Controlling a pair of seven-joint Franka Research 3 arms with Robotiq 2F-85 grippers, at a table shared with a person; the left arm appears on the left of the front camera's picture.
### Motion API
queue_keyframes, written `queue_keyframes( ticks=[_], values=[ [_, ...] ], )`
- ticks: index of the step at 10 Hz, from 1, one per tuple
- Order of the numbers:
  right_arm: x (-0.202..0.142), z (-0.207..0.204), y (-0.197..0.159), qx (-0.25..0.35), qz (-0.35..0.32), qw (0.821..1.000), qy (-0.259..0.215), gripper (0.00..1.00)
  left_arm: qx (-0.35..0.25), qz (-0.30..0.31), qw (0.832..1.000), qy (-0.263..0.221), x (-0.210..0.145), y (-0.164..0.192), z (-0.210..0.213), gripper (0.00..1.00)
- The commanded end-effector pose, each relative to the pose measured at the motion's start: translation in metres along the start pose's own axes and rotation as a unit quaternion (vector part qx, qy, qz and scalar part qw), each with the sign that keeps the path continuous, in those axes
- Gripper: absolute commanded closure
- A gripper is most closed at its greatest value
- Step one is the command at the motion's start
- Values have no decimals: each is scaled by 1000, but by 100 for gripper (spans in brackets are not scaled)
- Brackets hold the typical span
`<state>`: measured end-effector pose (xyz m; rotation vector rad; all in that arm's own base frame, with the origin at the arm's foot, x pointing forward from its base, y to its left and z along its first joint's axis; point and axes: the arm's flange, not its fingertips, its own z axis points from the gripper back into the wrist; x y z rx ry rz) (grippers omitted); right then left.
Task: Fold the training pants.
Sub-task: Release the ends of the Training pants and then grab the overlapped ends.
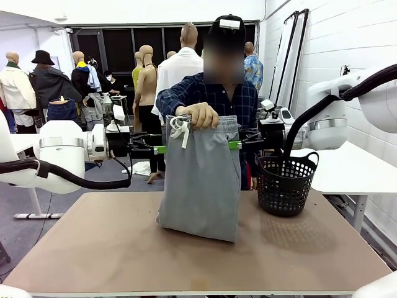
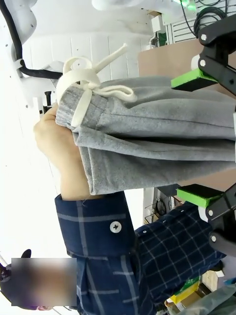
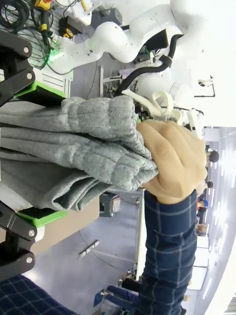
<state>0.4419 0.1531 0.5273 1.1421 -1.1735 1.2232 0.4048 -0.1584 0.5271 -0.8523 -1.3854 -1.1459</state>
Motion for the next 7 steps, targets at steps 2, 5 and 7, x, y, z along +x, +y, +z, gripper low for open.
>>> queue_keyframes(
  ticks=[2, 5, 7],
  values=[
    [-1, 12, -7, 21, -32, 999, -30, 0, -18, -12, 1000, -11, 0, 7, -7, 0],
    [-4, 8, -5, 22, -29, 999, -23, 0, -25, -15, 1000, -11, 0, 9, -12, 0],
    [-2, 2, 0, 18, -18, 999, -19, 0, -25, -19, 999, -10, 0, 11, -15, 0]
  ],
)
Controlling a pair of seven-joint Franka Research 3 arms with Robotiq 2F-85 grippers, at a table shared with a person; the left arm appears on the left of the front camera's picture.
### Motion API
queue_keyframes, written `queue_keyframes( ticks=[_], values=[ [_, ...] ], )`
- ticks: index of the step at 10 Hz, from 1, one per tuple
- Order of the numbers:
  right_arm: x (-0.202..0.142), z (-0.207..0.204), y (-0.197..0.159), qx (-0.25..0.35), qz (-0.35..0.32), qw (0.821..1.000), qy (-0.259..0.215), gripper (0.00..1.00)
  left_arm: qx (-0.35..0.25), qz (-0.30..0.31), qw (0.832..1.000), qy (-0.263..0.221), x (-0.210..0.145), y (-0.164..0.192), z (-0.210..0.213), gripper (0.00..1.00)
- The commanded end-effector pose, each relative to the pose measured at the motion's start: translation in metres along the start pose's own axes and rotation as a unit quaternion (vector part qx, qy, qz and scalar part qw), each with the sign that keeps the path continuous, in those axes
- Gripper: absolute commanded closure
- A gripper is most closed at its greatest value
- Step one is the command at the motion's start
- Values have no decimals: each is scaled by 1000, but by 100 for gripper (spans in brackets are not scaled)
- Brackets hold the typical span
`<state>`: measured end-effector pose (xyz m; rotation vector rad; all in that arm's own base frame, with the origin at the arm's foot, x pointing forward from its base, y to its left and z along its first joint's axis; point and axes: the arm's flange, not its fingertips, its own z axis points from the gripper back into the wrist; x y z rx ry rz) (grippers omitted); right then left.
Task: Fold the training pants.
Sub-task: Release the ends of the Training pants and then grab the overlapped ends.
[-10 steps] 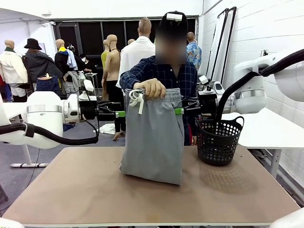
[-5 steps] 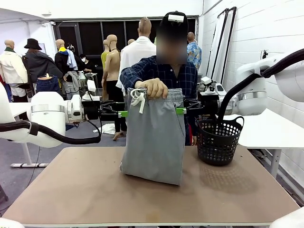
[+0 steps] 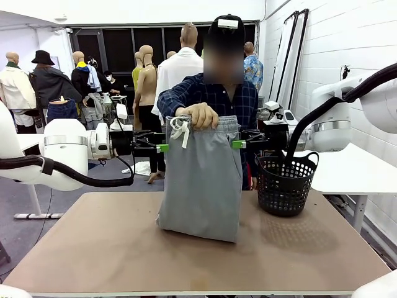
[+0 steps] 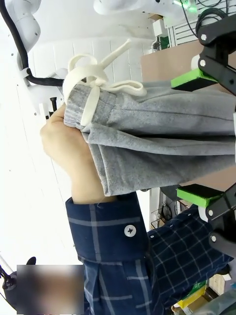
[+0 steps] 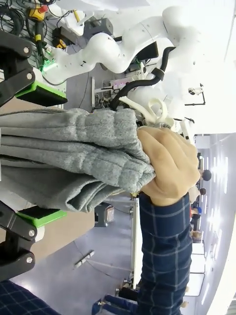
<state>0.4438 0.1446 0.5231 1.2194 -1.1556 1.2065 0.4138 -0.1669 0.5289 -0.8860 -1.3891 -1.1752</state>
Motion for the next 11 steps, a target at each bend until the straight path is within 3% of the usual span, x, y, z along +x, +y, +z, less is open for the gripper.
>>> queue_keyframes(
  ticks=[1, 11],
  values=[
    [3, -9, 4, 0, 5, 1000, 2, 0, -4, -17, 1000, -2, -1, 7, -6, 0],
    [-3, -24, 19, 25, 4, 1000, 2, 0, -12, -19, 1000, 0, -3, 28, -24, 0]
  ],
)
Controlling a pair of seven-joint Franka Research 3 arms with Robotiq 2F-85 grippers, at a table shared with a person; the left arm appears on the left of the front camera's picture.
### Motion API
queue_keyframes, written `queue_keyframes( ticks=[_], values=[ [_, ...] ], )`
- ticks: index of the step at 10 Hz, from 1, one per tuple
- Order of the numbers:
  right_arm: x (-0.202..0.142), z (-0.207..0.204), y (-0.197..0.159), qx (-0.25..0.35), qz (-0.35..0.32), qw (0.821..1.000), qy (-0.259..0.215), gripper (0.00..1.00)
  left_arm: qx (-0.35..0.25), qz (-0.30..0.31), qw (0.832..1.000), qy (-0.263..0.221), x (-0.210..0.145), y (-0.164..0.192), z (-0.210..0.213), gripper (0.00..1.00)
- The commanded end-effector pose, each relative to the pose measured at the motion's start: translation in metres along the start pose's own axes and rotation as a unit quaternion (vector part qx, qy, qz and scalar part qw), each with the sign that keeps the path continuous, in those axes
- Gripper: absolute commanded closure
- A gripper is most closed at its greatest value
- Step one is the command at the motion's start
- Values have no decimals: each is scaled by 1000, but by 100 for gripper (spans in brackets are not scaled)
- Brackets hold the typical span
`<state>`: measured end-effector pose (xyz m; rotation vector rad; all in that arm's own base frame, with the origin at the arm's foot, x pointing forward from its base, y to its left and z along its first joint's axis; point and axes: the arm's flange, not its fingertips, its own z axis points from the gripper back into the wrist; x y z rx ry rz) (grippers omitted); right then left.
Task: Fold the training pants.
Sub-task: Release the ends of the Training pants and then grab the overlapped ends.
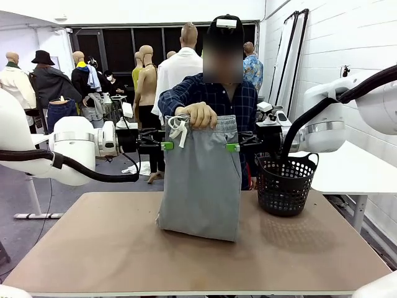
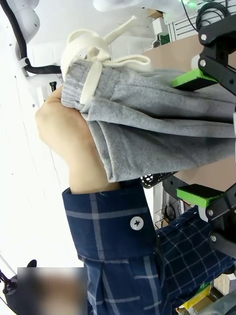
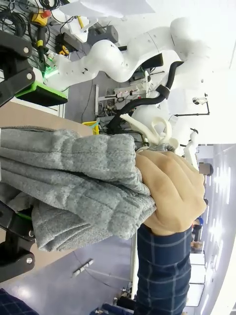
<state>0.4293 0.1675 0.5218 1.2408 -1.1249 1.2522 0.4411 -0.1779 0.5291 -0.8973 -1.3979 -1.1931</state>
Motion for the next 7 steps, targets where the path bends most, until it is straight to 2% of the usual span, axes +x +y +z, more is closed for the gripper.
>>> queue_keyframes(
  ticks=[1, 2, 4, 7],
  values=[
    [0, -2, 7, -3, 6, 1000, -5, 0, -5, -11, 1000, 5, 0, 6, -6, 0],
    [-2, -4, 6, -36, 31, 999, 3, 0, -6, -11, 1000, 4, -1, 7, -7, 0],
    [-3, -2, 4, -137, 95, 986, 29, 0, -9, -13, 1000, 3, -1, 7, -7, 0],
    [-8, -2, 0, -162, 90, 982, 34, 0, -10, -11, 1000, 4, -1, 8, -6, 0]
  ],
)
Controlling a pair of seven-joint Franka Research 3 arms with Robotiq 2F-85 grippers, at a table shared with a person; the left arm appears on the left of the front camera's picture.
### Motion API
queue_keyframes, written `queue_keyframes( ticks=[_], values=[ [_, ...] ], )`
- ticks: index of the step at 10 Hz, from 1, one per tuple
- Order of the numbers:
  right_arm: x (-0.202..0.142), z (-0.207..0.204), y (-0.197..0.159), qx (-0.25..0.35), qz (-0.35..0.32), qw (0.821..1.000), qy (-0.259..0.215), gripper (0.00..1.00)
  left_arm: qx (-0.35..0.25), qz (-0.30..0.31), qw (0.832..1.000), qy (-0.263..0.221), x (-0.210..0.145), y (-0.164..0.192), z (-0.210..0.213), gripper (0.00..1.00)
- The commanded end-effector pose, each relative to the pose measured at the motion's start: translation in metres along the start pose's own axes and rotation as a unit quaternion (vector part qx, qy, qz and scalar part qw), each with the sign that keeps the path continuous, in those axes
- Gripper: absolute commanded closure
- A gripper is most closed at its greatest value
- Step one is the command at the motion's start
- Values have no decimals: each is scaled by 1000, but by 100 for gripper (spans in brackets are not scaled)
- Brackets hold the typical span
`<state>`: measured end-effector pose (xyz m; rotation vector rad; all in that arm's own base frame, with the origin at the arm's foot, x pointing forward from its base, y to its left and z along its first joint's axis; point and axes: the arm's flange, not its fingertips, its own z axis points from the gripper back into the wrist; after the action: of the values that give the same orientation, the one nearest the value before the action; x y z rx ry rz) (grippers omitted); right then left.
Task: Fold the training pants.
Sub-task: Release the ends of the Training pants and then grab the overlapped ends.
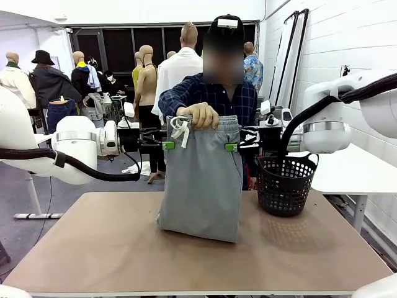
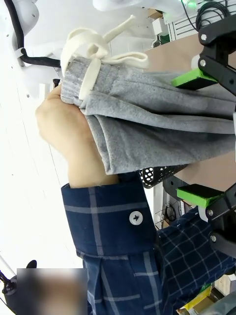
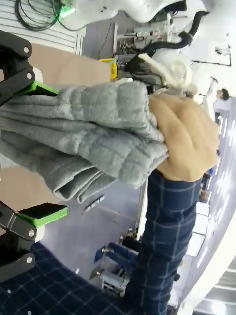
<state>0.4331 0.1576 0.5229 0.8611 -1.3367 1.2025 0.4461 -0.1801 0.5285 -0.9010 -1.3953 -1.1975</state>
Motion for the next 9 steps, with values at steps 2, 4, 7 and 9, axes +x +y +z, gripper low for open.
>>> queue_keyframes(
  ticks=[2, 4, 7, 9],
  values=[
    [-13, -15, 2, 14, -35, 999, -23, 0, -15, -9, 1000, 1, -1, 5, -4, 0],
    [-17, -17, -5, 51, -74, 995, -53, 0, -27, -6, 1000, -6, -5, 13, -3, 0],
    [-17, -26, -12, 45, -65, 996, -51, 0, -15, -12, 1000, 2, -10, 26, -14, 0],
    [-17, -34, -20, 52, -64, 995, -49, 0, -19, -11, 1000, 2, -13, 31, -19, 0]
  ],
)
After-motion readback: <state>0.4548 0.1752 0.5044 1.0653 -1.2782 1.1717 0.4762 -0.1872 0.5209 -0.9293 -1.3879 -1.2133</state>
